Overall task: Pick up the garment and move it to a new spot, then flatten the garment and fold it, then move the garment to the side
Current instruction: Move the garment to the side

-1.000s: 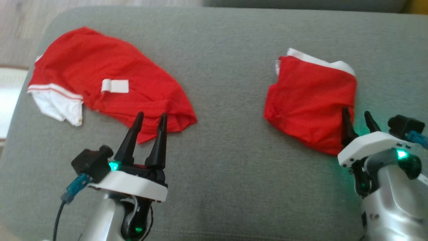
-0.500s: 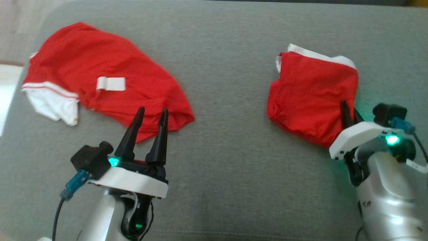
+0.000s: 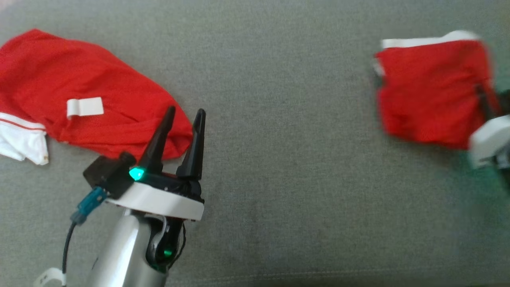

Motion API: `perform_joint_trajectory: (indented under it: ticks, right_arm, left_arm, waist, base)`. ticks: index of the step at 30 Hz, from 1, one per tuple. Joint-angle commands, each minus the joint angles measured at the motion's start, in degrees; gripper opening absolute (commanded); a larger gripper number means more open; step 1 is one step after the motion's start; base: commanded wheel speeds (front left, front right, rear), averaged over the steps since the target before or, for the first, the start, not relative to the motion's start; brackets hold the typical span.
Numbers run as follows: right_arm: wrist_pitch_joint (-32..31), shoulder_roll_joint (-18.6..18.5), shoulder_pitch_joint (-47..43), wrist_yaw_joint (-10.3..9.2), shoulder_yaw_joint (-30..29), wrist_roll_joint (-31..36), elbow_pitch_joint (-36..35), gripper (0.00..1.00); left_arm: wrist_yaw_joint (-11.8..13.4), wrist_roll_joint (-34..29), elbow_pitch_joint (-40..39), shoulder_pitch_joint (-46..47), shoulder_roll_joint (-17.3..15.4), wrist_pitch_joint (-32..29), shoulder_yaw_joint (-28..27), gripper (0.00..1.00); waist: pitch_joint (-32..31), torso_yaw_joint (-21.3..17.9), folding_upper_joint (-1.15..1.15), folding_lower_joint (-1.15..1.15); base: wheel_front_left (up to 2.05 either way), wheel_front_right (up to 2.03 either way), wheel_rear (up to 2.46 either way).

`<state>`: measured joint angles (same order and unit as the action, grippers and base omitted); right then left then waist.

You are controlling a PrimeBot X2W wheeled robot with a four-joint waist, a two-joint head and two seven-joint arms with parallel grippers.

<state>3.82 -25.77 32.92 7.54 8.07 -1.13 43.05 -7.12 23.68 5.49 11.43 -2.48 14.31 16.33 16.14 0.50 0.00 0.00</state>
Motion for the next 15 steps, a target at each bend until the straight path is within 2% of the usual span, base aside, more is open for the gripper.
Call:
perform_joint_trajectory:
  ticks: [1, 4, 5, 11, 13, 15]
  right_arm:
    - [-0.6, -4.5, 1.8, -0.05, 0.7, -1.0, -2.5, 0.00]
    - [-2.2, -9.4, 1.5, -0.05, 0.4, -1.6, -3.9, 0.00]
    - [-2.2, -9.4, 1.5, -0.05, 0.4, -1.6, -3.9, 0.00]
    - [-4.4, -16.5, 1.7, -0.05, -1.4, -0.6, -5.4, 0.00]
    - [-5.2, -16.0, 2.3, -0.05, -2.6, -3.4, -5.3, 0.00]
    - [-6.0, -16.8, 2.8, -0.05, -2.0, -2.9, -6.2, 0.00]
  left_arm:
    - [-0.4, -0.5, -2.4, 2.4, -0.4, 0.7, -1.2, 1.00]
    - [-0.4, -0.4, -3.0, 3.3, -0.4, 0.7, -0.8, 1.00]
    - [-0.4, -0.4, -3.0, 3.3, -0.4, 0.7, -0.8, 1.00]
    - [-0.4, -0.7, -3.7, 5.5, -0.4, 0.7, 0.2, 1.00]
    - [-0.4, -0.6, -3.9, 5.9, -0.4, 0.7, 0.4, 1.00]
    - [-0.4, -0.6, -4.0, 6.2, -0.4, 0.7, 0.7, 1.00]
  waist:
    - [1.5, -0.2, 0.00, 0.00]
    - [2.9, 0.0, 0.00, 0.00]
    - [2.9, 0.0, 0.00, 0.00]
    - [6.0, 0.6, 0.00, 0.00]
    - [6.7, 0.7, 0.00, 0.00]
    - [7.2, 0.9, 0.00, 0.00]
  base:
    - [0.00, 0.00, 0.00]
    - [0.00, 0.00, 0.00]
    - [0.00, 0.00, 0.00]
    - [0.00, 0.00, 0.00]
    - [0.00, 0.00, 0.00]
    - [0.00, 0.00, 0.00]
